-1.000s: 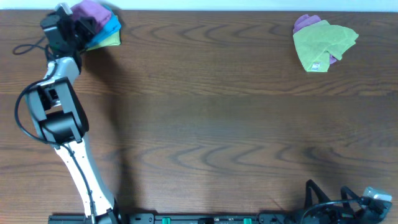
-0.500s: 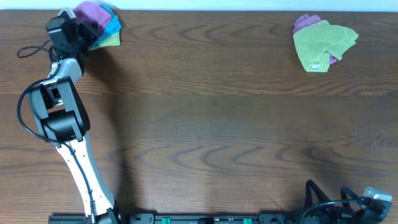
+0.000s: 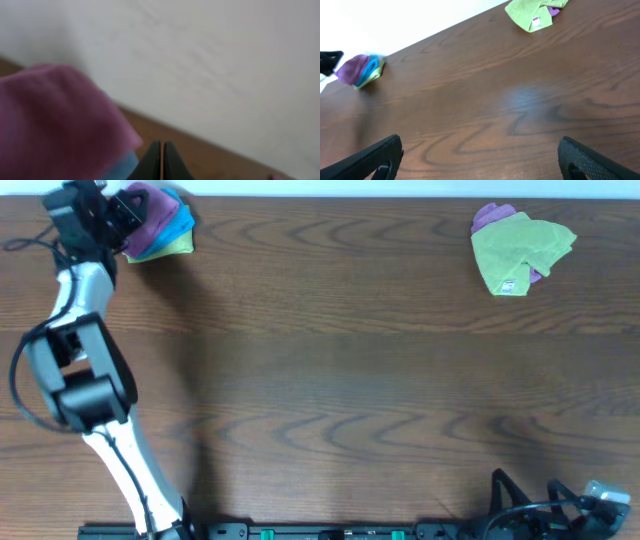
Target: Fold the cloth
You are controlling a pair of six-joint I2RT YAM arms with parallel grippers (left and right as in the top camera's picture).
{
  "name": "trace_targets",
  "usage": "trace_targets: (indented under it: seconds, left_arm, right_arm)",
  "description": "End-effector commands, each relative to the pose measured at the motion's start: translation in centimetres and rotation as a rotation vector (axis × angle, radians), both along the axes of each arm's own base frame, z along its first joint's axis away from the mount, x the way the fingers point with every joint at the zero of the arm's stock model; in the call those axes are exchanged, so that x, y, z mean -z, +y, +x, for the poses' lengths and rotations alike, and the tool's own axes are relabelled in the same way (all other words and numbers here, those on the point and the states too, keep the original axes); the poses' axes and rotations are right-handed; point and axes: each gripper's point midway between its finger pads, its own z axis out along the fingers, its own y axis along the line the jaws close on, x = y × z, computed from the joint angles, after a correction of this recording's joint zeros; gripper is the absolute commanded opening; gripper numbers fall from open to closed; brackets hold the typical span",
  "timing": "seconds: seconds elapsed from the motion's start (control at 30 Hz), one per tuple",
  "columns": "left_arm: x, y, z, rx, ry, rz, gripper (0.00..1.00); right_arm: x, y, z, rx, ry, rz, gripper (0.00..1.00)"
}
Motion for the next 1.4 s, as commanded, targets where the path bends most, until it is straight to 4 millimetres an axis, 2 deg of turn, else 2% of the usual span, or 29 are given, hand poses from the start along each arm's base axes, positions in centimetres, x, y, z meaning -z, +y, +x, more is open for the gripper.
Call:
trace_targets:
  seconds: [0.0, 0.1, 0.33, 0.53, 0.67, 0.8, 0.83, 0.97, 1.0, 1.03, 1.07, 1.13, 1.17, 1.2, 1.23, 1.27, 1.3, 1.33, 1.37]
  left_arm:
    - [-7.3, -0.5, -2.1, 0.028, -0.089, 0.196, 0.06]
    - [-9.5, -0.7, -5.5, -0.003, 0.012, 0.342, 0.06]
    - [-14.6, -4.3, -17.0, 0.039, 0.216, 0.468, 0.06]
    - [-20.3, -8.9, -27.2, 0.027, 0.21, 0.58, 0.06]
    - [-22.3, -11.0, -35.4, -0.023, 0.165, 0.63, 0.06]
    - [-21.8, -11.7, -42.1, -0.042, 0.115, 0.591, 0.06]
    - [-21.4, -11.7, -43.8, -0.05, 0.112, 0.568, 0.11]
    - [-18.9, -11.3, -50.3, -0.082, 0.153, 0.492, 0.34]
    - [-17.9, -11.2, -52.2, -0.091, 0.184, 0.466, 0.46]
    - [-17.0, -11.0, -53.8, -0.096, 0.215, 0.45, 0.67]
    - [-15.9, -10.8, -55.4, -0.105, 0.254, 0.444, 0.81]
    - [-13.8, -10.0, -58.3, -0.153, 0.339, 0.418, 0.86]
    - [-12.9, -9.8, -59.5, -0.168, 0.372, 0.4, 0.86]
    - [-12.6, -9.8, -60.4, -0.183, 0.362, 0.37, 0.7]
    - [-12.7, -9.8, -60.8, -0.187, 0.339, 0.368, 0.63]
    - [-12.7, -9.7, -61.2, -0.189, 0.318, 0.368, 0.73]
    - [-12.7, -9.7, -61.5, -0.192, 0.298, 0.363, 0.89]
    - [-12.7, -9.7, -61.9, -0.195, 0.278, 0.36, 0.96]
    - [-12.7, -9.7, -62.2, -0.197, 0.264, 0.357, 0.95]
  right_arm:
    - [0.2, -0.1, 0.2, 0.013, 0.015, 0.007, 0.99]
    - [0.2, -0.1, 0.2, 0.013, 0.015, 0.007, 0.99]
    - [0.2, -0.1, 0.2, 0.013, 0.015, 0.007, 0.99]
    - [0.2, -0.1, 0.2, 0.013, 0.015, 0.007, 0.99]
    - [0.2, -0.1, 0.2, 0.013, 0.015, 0.007, 0.99]
    - [0.2, -0.1, 0.2, 0.013, 0.015, 0.007, 0.99]
    - [0.2, -0.1, 0.2, 0.013, 0.015, 0.007, 0.99]
    - [0.2, -0.1, 0.2, 0.013, 0.015, 0.007, 0.99]
    - [0.2, -0.1, 0.2, 0.013, 0.015, 0.007, 0.99]
    - [0.2, -0.1, 0.2, 0.013, 0.015, 0.007, 0.99]
    - [0.2, -0.1, 0.2, 0.013, 0.015, 0.007, 0.99]
    - [0.2, -0.1, 0.2, 0.013, 0.015, 0.007, 0.99]
    - [0.2, -0.1, 0.2, 0.013, 0.015, 0.007, 0.99]
    - [0.2, -0.1, 0.2, 0.013, 0.015, 0.007, 0.99]
    - [0.2, -0.1, 0.2, 0.013, 0.015, 0.007, 0.99]
    - [0.2, -0.1, 0.2, 0.013, 0.015, 0.007, 0.99]
    - [0.2, -0.1, 0.2, 0.013, 0.015, 0.007, 0.99]
    - [0.2, -0.1, 0.2, 0.013, 0.015, 0.007, 0.99]
    - [0.2, -0.1, 0.2, 0.013, 0.015, 0.007, 0.99]
